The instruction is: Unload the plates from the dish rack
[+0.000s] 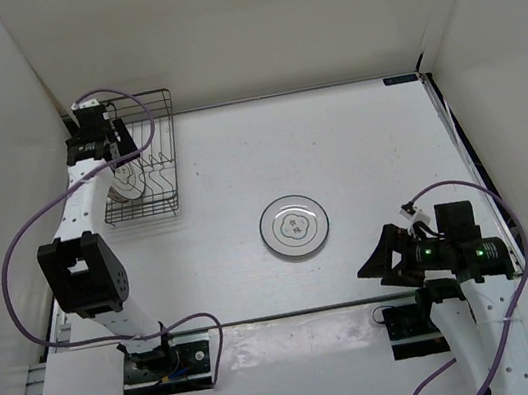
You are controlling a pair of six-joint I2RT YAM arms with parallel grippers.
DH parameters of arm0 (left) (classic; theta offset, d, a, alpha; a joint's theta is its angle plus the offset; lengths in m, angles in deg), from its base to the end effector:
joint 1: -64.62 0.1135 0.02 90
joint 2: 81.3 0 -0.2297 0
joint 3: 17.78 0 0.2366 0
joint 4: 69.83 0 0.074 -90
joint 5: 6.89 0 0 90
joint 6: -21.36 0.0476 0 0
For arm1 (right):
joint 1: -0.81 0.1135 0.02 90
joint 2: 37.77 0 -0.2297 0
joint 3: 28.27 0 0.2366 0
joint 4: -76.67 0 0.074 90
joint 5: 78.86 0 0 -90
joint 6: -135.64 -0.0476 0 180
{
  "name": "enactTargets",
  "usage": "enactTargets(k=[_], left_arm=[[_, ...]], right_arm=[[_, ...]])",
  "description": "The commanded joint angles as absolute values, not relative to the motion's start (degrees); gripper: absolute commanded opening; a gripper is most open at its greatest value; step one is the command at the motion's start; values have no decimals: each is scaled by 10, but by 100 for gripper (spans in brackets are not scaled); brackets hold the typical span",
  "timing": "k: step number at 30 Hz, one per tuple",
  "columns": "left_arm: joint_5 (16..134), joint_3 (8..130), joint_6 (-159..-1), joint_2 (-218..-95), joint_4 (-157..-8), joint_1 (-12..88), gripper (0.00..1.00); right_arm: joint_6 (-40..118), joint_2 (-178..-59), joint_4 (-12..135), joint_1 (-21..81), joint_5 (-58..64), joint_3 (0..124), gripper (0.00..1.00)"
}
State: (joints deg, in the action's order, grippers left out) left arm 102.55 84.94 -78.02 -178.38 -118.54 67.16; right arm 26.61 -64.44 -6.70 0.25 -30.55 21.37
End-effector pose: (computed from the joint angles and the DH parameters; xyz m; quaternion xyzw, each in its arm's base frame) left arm 0.3695 0.0323 0.2835 -0.1607 0.8923 0.1312 0.4010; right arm 0.0870 0.0308 0.2137 0.0641 0.9058 0.3779 0.1804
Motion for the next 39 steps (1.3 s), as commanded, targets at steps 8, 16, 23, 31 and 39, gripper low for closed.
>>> enactTargets(k=[8,16,23,31,39], left_arm=[[995,866,-788,-1823,-1186,694,90],[1004,866,-780,-1856,-1183,695,73],[1040,852,-781,-1856,-1177,695,52],[1045,863,-778,-1853,-1185,694,27],[1046,877,-794,-1834,-1195,695,15]], right_arm=[[280,-649,-65,5,-301,213,90],[282,-649,-67,5,-298,212,90],[281,-648,-70,5,-297,209,90],[281,-652,-68,5,-299,207,90],[280,-651,-67,5,-301,204,90]])
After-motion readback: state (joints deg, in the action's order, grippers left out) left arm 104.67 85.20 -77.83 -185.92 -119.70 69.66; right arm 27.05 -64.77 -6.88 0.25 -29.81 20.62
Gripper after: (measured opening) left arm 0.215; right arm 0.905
